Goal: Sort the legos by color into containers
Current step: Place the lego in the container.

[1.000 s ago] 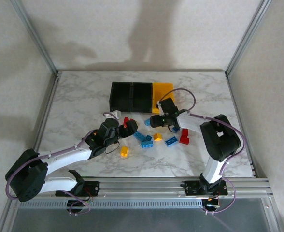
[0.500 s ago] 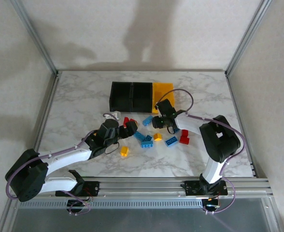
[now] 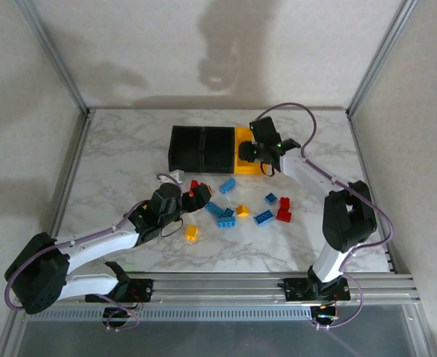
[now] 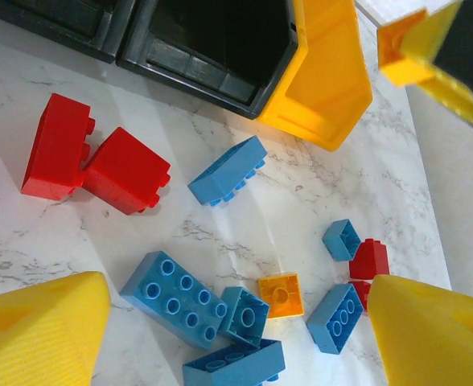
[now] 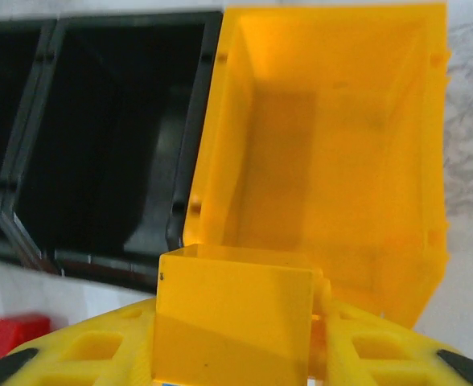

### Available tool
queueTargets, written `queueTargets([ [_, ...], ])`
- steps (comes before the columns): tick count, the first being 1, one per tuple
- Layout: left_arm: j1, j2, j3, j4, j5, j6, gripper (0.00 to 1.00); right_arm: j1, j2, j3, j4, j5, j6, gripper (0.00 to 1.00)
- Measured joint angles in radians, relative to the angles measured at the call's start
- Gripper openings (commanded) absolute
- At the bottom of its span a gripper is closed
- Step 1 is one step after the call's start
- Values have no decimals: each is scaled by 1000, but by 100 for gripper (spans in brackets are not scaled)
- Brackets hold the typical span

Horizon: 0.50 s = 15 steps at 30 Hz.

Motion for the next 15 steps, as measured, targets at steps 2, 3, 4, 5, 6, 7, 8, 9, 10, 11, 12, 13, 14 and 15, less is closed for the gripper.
queueTargets([
  [2, -6, -5, 0, -6, -6, -3, 83, -12, 41, 45, -8, -1, 43, 36],
  [3, -8, -8, 0, -10, -6, -5, 83, -18, 63, 65, -10, 0, 71, 36],
  [4, -10, -11, 0, -11, -9, -6, 83, -23, 79, 77, -11, 0, 94, 36],
  [5, -11, -14, 0, -14, -10, -9, 83, -29, 98, 89, -13, 0, 125, 36],
  [6, -13, -17, 0, -15, -12, -11, 83, -35, 115, 99, -14, -1, 159, 36],
  [7, -14, -19, 0, -15, -13, -13, 83, -40, 129, 107, -14, -3, 189, 35],
  [8, -15, -21, 0, -16, -15, -13, 83, -46, 145, 115, -12, -5, 226, 36],
  [9, -17, -21, 0, -16, -18, -15, 83, -50, 157, 120, -11, -8, 260, 36],
  [10, -17, -22, 0, -16, -20, -16, 83, -53, 168, 124, -10, -8, 291, 36],
  [11, -18, -23, 0, -17, -21, -16, 83, -55, 178, 127, -8, -9, 328, 36],
  [12, -18, -23, 0, -17, -24, -16, 83, -57, 188, 130, -4, -8, 363, 36],
  [13, -19, -24, 0, -17, -24, -16, 83, -58, 196, 132, -2, -8, 393, 36],
  [14, -19, -26, 0, -17, -24, -16, 83, -58, 206, 134, 1, -7, 428, 35],
  [15, -19, -27, 0, -17, -24, -16, 83, -58, 214, 134, 3, -6, 458, 35],
])
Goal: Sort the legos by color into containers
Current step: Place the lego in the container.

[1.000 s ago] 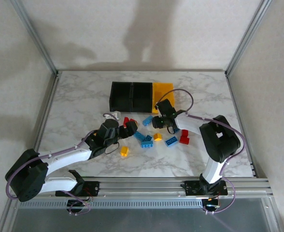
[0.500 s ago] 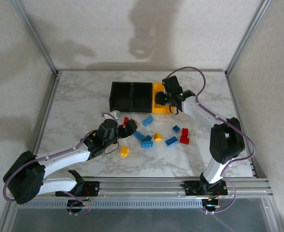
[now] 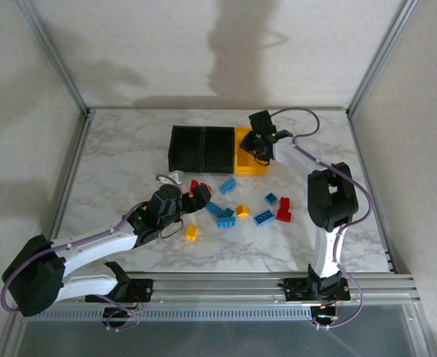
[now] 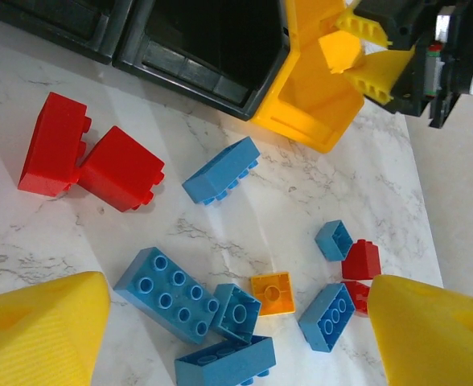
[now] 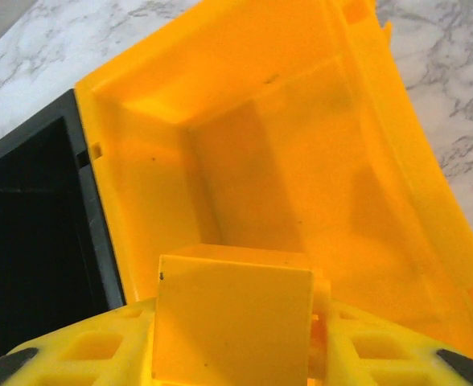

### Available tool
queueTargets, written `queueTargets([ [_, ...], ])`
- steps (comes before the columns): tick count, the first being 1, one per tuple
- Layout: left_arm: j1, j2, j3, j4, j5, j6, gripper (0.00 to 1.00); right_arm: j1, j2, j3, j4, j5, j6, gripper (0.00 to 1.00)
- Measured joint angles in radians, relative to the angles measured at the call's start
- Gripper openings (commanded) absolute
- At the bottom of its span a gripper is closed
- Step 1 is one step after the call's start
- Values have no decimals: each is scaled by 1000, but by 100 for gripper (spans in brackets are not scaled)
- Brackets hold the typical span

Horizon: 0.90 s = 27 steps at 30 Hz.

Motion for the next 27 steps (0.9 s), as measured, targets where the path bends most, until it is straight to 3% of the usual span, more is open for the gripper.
queueTargets([
  [11, 0, -64, -25, -9, -8, 0, 83, 0, 97, 29, 17, 10, 206, 39],
  [18, 0, -100, -34, -27, -23, 0, 84, 3, 132, 58, 18, 14, 251, 62],
  [27, 0, -104, -34, -34, -35, 0, 84, 6, 125, 65, 20, 18, 250, 62],
])
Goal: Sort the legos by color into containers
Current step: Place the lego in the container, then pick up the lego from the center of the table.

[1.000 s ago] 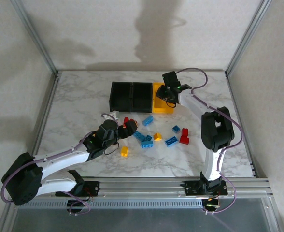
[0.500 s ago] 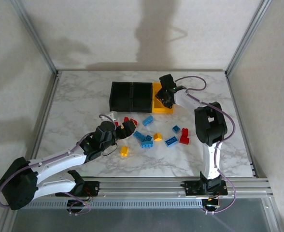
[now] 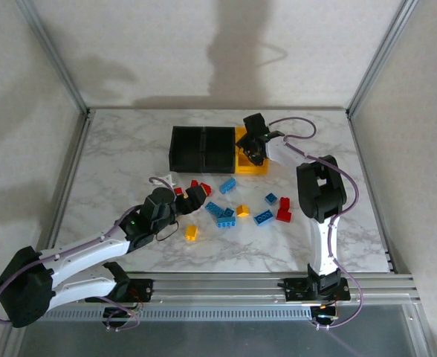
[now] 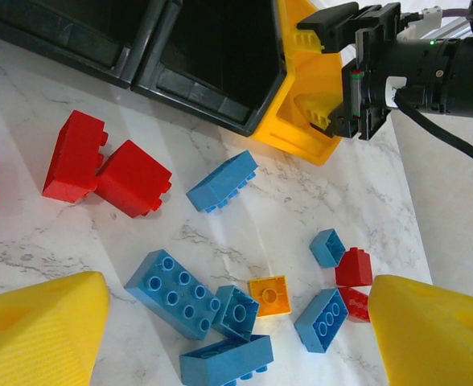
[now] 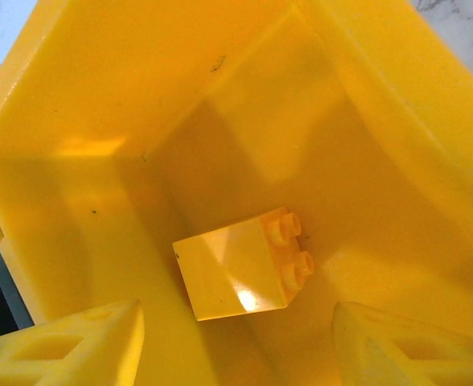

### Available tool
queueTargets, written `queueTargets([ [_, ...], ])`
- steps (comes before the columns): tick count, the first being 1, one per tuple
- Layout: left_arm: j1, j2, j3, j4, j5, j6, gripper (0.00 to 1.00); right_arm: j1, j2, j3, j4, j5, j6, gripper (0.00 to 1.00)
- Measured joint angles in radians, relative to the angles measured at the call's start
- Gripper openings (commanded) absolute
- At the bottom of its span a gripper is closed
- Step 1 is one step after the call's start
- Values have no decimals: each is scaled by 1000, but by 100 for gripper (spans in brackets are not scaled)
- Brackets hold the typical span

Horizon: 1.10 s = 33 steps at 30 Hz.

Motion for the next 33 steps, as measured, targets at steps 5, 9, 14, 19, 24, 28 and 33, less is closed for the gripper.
queueTargets([
  [5, -1, -4, 0, -29, -27, -1, 83, 24, -80, -25, 8, 2, -29, 62],
  [9, -1, -18, 7, -87, -55, -3, 83, 58, -212, -88, 42, 8, -94, 62],
  [14, -1, -19, 60, -174, -57, -2, 83, 83, -415, -251, 76, -11, -212, 62],
  [19, 2, -4, 106, -257, -30, 8, 83, 90, -526, -403, 51, -30, -336, 62],
  [24, 2, 7, 107, -294, 59, 24, 82, 102, -555, -502, -10, -77, -430, 63],
  [28, 2, 16, 107, -306, 122, 31, 82, 120, -558, -558, -44, -112, -480, 63],
  [33, 2, 23, 107, -305, 158, 31, 82, 145, -535, -580, -55, -149, -510, 60],
])
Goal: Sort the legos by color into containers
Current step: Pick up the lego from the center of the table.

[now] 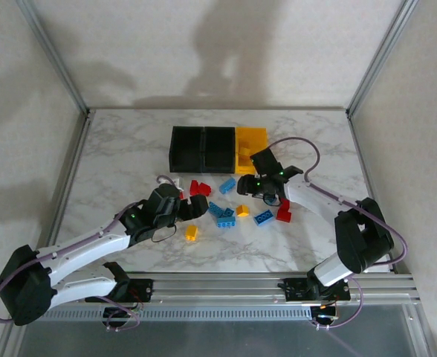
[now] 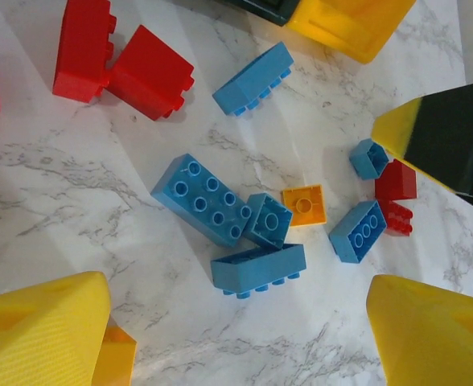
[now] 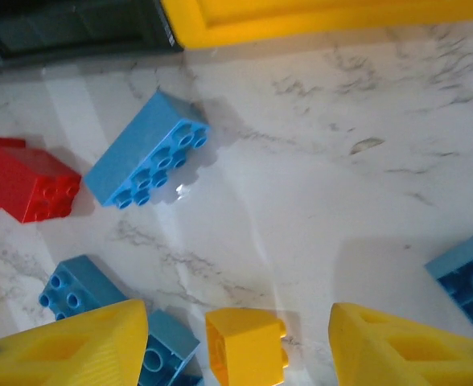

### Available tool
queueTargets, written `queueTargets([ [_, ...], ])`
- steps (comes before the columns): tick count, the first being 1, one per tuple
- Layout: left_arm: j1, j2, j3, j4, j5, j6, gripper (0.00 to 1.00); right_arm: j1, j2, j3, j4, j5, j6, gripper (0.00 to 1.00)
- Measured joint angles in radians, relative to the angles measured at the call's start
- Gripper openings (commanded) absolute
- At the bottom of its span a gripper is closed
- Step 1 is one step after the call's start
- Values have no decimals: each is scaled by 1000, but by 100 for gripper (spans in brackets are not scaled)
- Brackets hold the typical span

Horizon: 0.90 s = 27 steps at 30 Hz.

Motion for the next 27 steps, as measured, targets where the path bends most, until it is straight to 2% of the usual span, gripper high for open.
queueTargets([
  [7, 0, 25, 0, 2, 7, 0, 82, 24, 79, -39, 10, -37, -11, 60],
  [15, -2, 47, -2, 14, 14, -1, 82, 32, 88, -70, 20, -74, -11, 58],
  [23, -8, 64, -2, 23, 14, -1, 82, 43, 126, -79, 48, -96, -11, 53],
  [27, -10, 63, -8, 29, 14, -5, 82, 43, 130, -80, 50, -96, -11, 45],
])
